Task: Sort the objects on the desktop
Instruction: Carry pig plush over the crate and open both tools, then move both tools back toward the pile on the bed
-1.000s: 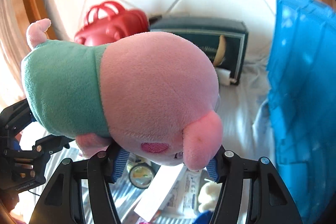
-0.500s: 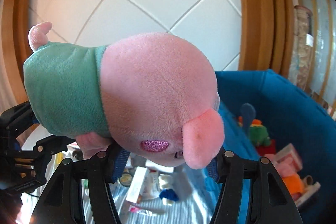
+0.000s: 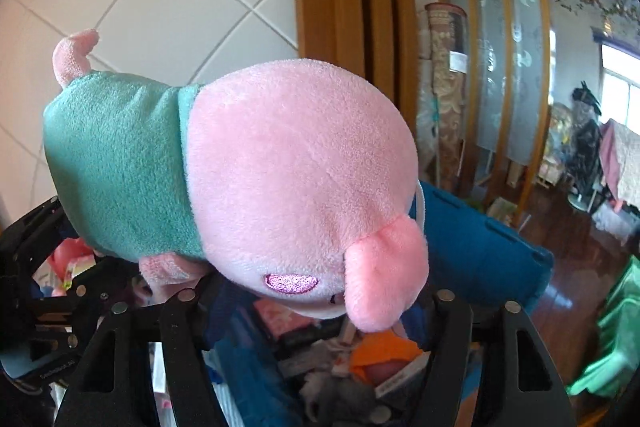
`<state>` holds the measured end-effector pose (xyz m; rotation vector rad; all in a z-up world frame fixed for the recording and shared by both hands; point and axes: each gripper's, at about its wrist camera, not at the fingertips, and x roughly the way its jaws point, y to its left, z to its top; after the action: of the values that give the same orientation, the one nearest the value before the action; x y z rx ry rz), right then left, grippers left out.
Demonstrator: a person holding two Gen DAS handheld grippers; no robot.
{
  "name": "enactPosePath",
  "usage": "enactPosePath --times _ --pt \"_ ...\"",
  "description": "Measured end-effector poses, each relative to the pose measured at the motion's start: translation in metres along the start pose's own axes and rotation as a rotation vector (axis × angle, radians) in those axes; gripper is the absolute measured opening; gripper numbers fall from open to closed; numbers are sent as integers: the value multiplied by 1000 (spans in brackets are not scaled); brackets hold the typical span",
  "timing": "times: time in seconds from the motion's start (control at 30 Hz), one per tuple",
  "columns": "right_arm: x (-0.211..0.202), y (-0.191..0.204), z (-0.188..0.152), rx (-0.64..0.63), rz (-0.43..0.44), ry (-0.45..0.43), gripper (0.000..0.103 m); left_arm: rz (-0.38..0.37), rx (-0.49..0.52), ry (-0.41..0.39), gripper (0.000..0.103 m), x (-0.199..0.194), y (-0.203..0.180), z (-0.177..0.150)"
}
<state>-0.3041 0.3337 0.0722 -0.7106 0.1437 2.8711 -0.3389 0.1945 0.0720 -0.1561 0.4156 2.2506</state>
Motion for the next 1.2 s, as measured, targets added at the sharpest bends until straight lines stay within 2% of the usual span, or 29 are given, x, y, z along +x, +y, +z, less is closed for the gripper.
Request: enactPosePath --times 0.07,0.1,0.17,0.23,0.27,0.33,0.4,0.53,0.77,1.03,1.2 --pt "12 -23 17 37 -33 15 76 117 -31 46 70 28 7 15" --pt "15 -36 20 67 -39 32 77 142 -57 54 70 35 13 20" --pt "16 -64 18 154 1 45 84 149 -116 58 71 35 17 27" --pt "18 -79 12 205 19 42 93 182 -157 45 82 31 25 26" --pt "17 -82 8 203 14 40 93 200 -178 45 88 30 26 23" --pt "12 -87 1 206 36 29 93 193 -209 47 88 25 24 17" --pt "6 -85 -3 196 40 14 93 204 -200 56 88 25 32 10" --pt "-3 -75 -16 143 45 -14 94 256 -160 81 88 15 23 -10" --pt "-5 -56 -45 43 11 -47 99 311 -180 152 88 2 21 -35" --pt "-10 -60 -57 100 119 -25 99 371 -168 169 88 -7 12 -44" --pt "-25 -47 -54 78 178 -76 99 424 -165 198 88 -15 11 -61"
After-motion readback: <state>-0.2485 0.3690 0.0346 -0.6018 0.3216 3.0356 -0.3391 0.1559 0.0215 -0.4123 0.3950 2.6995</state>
